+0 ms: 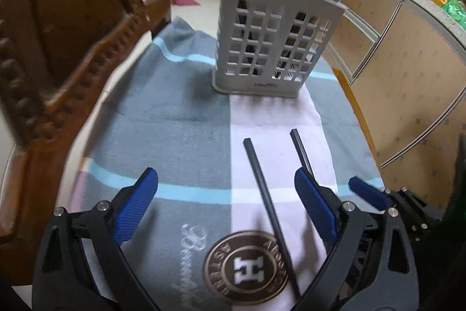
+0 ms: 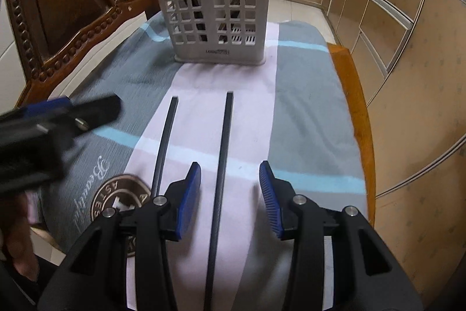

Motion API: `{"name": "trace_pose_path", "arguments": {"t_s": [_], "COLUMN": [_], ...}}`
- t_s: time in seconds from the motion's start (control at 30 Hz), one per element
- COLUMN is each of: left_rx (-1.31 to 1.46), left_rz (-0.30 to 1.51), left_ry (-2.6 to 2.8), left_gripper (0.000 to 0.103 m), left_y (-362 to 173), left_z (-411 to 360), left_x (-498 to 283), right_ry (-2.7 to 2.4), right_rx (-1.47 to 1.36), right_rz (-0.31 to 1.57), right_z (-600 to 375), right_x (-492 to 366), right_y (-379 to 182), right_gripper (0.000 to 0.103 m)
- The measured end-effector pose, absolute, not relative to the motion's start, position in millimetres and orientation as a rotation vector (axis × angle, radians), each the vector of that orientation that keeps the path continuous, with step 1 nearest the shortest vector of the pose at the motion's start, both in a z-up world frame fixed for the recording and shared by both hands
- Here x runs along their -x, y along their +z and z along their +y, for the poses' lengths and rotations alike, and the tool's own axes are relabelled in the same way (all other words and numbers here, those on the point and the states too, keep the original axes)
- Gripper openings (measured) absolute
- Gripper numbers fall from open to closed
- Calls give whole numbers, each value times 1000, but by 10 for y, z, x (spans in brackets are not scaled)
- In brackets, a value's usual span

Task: Organize utensils
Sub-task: 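Grasp a black chopstick with the right gripper while the left grasps another, then lift both chopsticks over the grey holder and lower them in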

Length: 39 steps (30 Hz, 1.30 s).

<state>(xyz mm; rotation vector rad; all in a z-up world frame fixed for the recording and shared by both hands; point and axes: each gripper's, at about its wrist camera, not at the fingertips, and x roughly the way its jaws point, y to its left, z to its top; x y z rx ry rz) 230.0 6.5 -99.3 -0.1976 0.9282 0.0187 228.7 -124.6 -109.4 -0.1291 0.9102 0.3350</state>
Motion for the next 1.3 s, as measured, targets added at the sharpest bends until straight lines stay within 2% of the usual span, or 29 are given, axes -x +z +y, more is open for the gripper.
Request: {"name": "trace_pose_path", "arguments": {"t_s": [0.1,0.17,0.23,0.47,0.6,0.7,0.93,1.0,1.07,1.1,1.3], "left_rx": [175,189,236,298,266,269,206,182,150,165,256], "left_rz": [959,992,1023,1114,1125,1133,1156,1143,1131,1131,1055], "left_ry": [37,53,70,80,56,36,36,29,41,29,-10], "left_gripper": [93,85,82,60,59,59,59,48,13,9,8], "left_y": [-1072,-1148,-1207,-1388,-1401,-1392,-1400,-1387,-1375,-1370,-1165], "left_z": [-9,-15,23,144,93,56,-62,-111,-146,-122,104], "left_x": [-2482,-2597,-2678,-2855,-2930,-2958,-3077,-3041,-3055,-3067,-2974], "right_ry": [330,346,360,411,418,408,428,430,429,427,438], "right_rx": [111,63,52,157,207,235,200,191,164,141,46], "right_rz": [908,918,933,951,953,951,971,970,961,950,865], "right_z": [-1307,-1350,-1337,-1030,-872,-846,-968,-1032,-1149,-1207,-1441], "right_x": [-2485,-2621,-2732,-2930,-2999,-3026,-3038,-3023,-2991,-2977,-2848], "right_y": [-1085,-1091,-1110,-1244,-1329,-1334,-1308,-1284,-1225,-1177,-831], "right_gripper": [43,42,37,30,24,11,7,7,7,7,7]}}
